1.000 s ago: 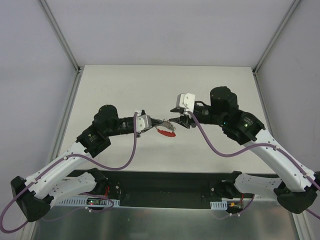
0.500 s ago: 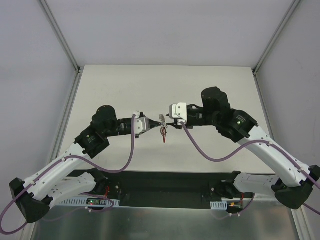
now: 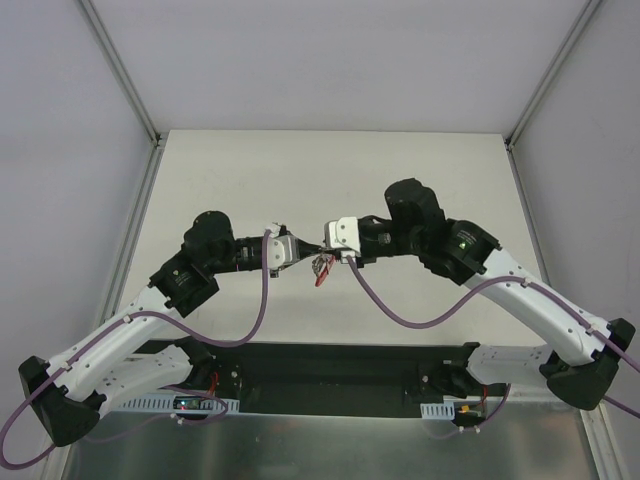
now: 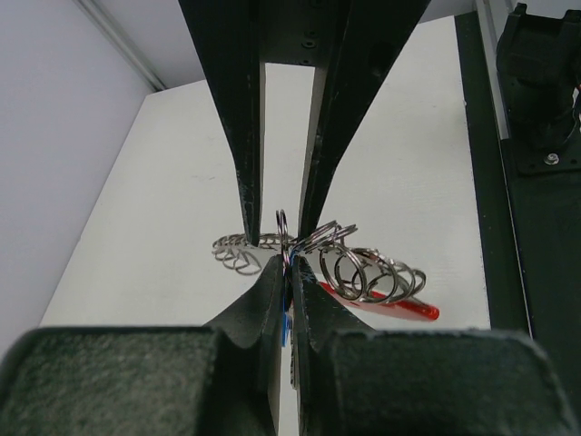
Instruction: Remove the keys from the keyring
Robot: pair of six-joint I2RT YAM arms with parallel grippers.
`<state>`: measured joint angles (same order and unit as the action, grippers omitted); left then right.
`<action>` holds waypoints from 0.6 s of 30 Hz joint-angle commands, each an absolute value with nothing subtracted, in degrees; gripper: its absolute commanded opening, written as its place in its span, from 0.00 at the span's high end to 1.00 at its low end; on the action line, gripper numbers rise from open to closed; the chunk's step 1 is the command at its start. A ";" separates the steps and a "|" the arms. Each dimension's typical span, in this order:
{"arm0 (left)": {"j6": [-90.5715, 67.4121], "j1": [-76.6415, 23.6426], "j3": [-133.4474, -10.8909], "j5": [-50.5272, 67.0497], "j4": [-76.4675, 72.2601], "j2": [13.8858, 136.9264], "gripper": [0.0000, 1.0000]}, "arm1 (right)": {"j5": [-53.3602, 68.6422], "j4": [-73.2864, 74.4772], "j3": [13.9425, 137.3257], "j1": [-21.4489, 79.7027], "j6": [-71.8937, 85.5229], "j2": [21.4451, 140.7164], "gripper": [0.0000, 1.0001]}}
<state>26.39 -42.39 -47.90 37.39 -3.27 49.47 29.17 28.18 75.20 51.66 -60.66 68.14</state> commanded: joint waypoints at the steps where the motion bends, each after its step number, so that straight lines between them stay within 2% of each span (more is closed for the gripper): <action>1: 26.81 -42.63 -49.31 39.55 -5.36 48.25 1.00 | 28.57 27.69 76.82 52.64 -62.75 67.85 0.79; 3: 26.63 -42.63 -49.39 39.11 -5.36 48.25 1.00 | 28.21 27.07 76.29 53.00 -62.75 67.41 0.88; 4: 26.37 -42.71 -49.39 39.02 -5.36 48.43 1.00 | 27.78 26.11 75.94 53.09 -62.67 67.06 0.99; 18: 19.69 -42.63 -49.22 32.88 -3.87 48.17 1.00 | 26.28 8.81 62.59 52.91 -55.90 57.66 0.99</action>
